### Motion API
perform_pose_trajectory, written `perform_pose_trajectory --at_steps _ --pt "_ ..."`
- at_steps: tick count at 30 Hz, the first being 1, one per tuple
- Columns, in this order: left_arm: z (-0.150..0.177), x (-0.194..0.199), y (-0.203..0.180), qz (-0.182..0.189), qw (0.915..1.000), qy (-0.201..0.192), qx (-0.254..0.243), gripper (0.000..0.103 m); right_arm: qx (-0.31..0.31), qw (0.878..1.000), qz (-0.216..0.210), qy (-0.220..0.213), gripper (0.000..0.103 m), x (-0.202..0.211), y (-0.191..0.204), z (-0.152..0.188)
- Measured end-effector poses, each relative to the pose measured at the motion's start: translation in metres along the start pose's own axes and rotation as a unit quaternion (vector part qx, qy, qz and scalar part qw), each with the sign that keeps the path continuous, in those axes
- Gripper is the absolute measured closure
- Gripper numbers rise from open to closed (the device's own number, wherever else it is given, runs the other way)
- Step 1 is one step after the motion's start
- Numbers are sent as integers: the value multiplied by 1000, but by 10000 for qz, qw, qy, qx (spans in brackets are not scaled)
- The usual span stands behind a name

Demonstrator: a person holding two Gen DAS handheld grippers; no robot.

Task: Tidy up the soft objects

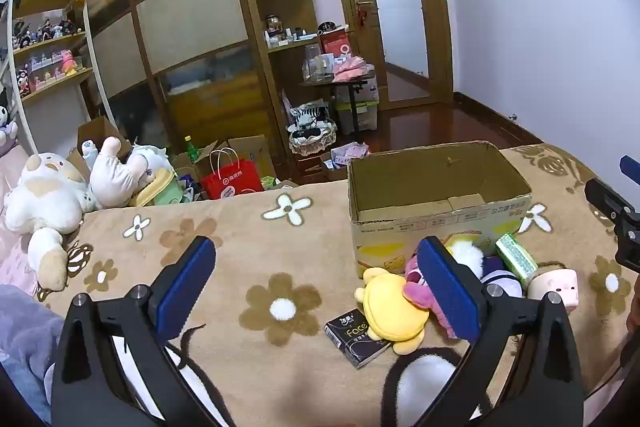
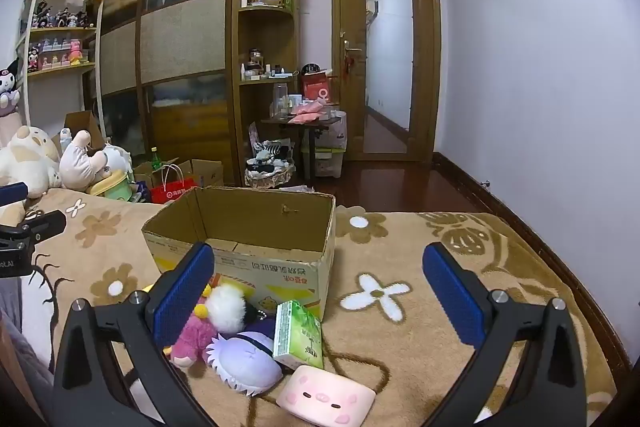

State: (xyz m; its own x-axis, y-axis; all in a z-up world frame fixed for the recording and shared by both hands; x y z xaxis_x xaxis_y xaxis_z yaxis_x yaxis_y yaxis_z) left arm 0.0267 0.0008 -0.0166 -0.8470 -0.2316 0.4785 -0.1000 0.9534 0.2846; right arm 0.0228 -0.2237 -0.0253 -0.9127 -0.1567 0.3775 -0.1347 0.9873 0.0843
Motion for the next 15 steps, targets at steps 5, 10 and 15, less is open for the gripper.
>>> perform_pose_trajectory --at_steps 5,10,15 --pt "0 1 0 -52 9999 -113 -32 3 -3 10000 -9 -3 0 -1 0 0" --pt "0 4 -1 -53 9999 -112 -30 3 -4 10000 -26 -1 0 0 0 -1" --pt "0 3 -1 -43 9999 -106 -22 3 -8 10000 -47 -23 0 0 -1 1"
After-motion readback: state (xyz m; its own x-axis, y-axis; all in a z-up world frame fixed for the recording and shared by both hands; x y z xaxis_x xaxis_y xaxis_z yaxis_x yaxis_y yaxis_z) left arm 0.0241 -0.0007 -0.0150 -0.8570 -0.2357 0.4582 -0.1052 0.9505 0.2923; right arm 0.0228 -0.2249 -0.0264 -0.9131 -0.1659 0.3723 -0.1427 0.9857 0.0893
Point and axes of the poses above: each gripper's, at about its wrist camera, not at the fingertips, and x roughly against the way its jaws point, y to its left, z to its underside, the point moved 3 cm from there along -x, roughly the way its jaws point, and after that the axes turned 14 degrees about -z, right-handed, at the moved point
